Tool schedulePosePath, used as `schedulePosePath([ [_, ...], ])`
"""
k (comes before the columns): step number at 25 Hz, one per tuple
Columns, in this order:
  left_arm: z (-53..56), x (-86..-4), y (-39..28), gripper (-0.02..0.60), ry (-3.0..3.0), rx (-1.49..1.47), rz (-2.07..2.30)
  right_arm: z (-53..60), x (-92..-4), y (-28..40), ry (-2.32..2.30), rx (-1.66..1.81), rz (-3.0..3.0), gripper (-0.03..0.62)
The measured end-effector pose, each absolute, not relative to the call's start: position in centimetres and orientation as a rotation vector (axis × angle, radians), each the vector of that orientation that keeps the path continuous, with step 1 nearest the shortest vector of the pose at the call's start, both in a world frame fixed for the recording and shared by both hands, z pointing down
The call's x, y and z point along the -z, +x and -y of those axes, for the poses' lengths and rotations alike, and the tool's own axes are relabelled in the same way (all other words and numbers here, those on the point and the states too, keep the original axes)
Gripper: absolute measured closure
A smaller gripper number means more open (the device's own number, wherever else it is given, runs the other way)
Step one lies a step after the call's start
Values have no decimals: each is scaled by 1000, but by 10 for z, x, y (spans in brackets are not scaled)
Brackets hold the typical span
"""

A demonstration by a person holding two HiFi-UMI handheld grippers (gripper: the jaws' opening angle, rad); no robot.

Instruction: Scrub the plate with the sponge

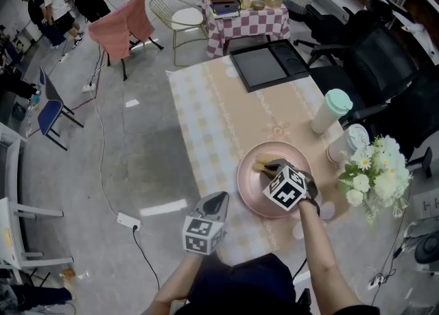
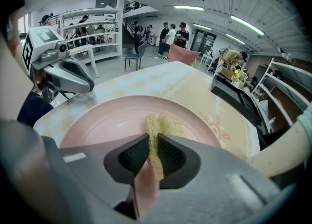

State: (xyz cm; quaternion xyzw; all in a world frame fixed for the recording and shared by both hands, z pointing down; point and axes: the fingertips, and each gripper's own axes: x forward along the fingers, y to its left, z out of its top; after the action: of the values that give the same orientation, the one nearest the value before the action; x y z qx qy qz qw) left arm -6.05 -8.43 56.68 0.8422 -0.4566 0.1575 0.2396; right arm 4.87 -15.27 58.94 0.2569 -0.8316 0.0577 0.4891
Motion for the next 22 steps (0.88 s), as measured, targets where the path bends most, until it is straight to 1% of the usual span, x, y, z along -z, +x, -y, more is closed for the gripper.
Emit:
schedulePosePath([
  [22,83,-566,-59,569,2308,-417,1257,130,-589,41,566,-162,2016,540],
])
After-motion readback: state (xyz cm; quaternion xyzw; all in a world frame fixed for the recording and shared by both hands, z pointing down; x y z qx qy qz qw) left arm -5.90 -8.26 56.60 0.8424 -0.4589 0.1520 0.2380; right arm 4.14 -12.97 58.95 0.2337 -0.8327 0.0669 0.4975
